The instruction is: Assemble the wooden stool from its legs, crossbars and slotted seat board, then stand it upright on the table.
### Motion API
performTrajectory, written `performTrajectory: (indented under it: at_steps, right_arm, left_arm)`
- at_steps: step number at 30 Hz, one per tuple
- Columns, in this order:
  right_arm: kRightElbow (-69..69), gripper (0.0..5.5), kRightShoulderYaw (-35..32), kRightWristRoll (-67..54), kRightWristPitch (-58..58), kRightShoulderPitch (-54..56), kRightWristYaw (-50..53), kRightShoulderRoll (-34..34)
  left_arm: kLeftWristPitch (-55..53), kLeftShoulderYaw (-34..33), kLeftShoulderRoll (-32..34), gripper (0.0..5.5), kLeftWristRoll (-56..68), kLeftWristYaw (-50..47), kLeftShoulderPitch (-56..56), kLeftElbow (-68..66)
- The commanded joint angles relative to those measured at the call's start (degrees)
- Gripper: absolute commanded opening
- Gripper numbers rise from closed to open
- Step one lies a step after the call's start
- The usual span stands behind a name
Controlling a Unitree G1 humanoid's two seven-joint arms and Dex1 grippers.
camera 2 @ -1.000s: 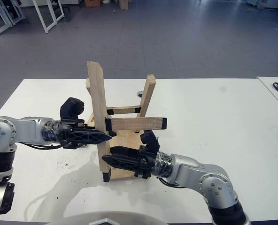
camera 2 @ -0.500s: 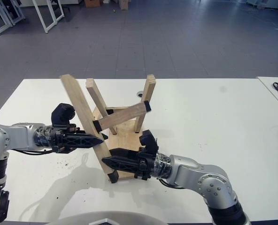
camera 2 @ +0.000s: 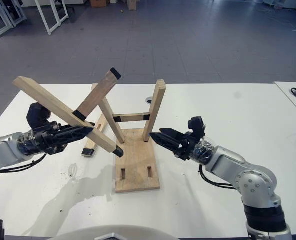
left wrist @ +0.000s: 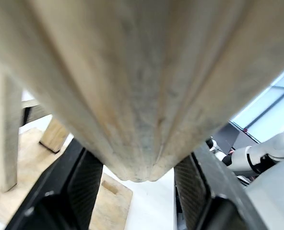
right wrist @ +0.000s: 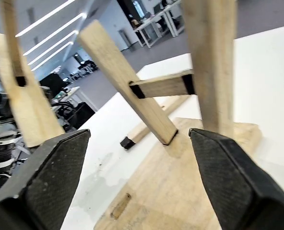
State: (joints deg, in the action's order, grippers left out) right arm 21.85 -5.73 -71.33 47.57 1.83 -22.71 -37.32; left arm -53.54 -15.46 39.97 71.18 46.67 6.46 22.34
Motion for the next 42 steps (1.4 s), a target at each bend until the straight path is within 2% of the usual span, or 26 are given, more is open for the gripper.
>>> performTrajectory:
  at_steps: [1, 3, 9, 17, 20, 25, 27, 29, 32, 36, 39, 42]
  right_arm:
    - [-2.24, 3.80, 0.39, 6.52, -1.49, -1.42, 0.04, 1.37]
    - [-2.37, 3.80, 0.61, 8.50, -1.55, -1.92, -0.47, 2.17]
    - [-1.80, 3.80, 0.61, 11.75, -0.76, -2.66, -1.66, 4.09]
    - [-0.78, 3.80, 1.54, 13.88, 0.35, -2.53, -2.36, 5.50]
    - [0.74, 3.80, 2.56, 14.58, 1.11, -3.79, -3.32, 4.96]
    - [2.46, 3.80, 10.07, 24.13, -0.19, -7.81, -7.59, 0.68]
    - [2.90, 3.80, 11.27, 26.42, -0.73, -8.37, -7.74, 1.08]
    - [3.51, 3.80, 11.22, 27.33, -0.81, -8.32, -7.38, 1.99]
    - [3.92, 3.80, 11.09, 28.24, -0.96, -7.98, -6.98, 3.16]
    - [4.74, 3.80, 12.31, 29.52, -0.54, -8.09, -6.90, 4.11]
    - [4.97, 3.80, 13.64, 30.75, -0.84, -7.80, -7.18, 4.82]
    - [4.01, 3.80, 16.96, 33.41, -1.58, -6.05, -8.16, 5.34]
  left_arm:
    - [19.78, 7.86, -0.89, 2.05, -19.13, 12.81, -7.63, 6.14]
    - [28.62, 11.69, -1.02, 2.05, -27.37, 17.57, -9.79, 4.26]
    - [43.05, 17.22, -1.73, 2.05, -39.29, 24.73, -12.36, -4.76]
    - [48.61, 20.39, -5.39, 2.05, -43.62, 23.43, -11.28, -12.24]
    - [50.56, 20.79, -4.33, 2.05, -45.23, 24.36, -10.57, -13.81]
    - [51.29, 21.12, -1.07, 2.05, -47.16, 26.21, -8.18, -16.02]
    - [53.38, 23.86, 1.54, 2.05, -53.01, 26.15, -8.13, -17.12]
    - [53.46, 26.60, 4.44, 2.05, -58.51, 25.23, -8.96, -17.01]
    - [54.15, 29.98, 5.42, 2.05, -64.02, 21.94, -10.15, -17.31]
    - [45.58, 35.77, 5.19, 2.05, -65.91, 18.11, -12.28, -19.29]
    - [41.82, 40.12, 6.85, 2.05, -62.93, 23.69, -11.02, -23.36]
    - [32.79, 46.01, 10.93, 2.05, -57.08, 35.91, -7.55, -24.03]
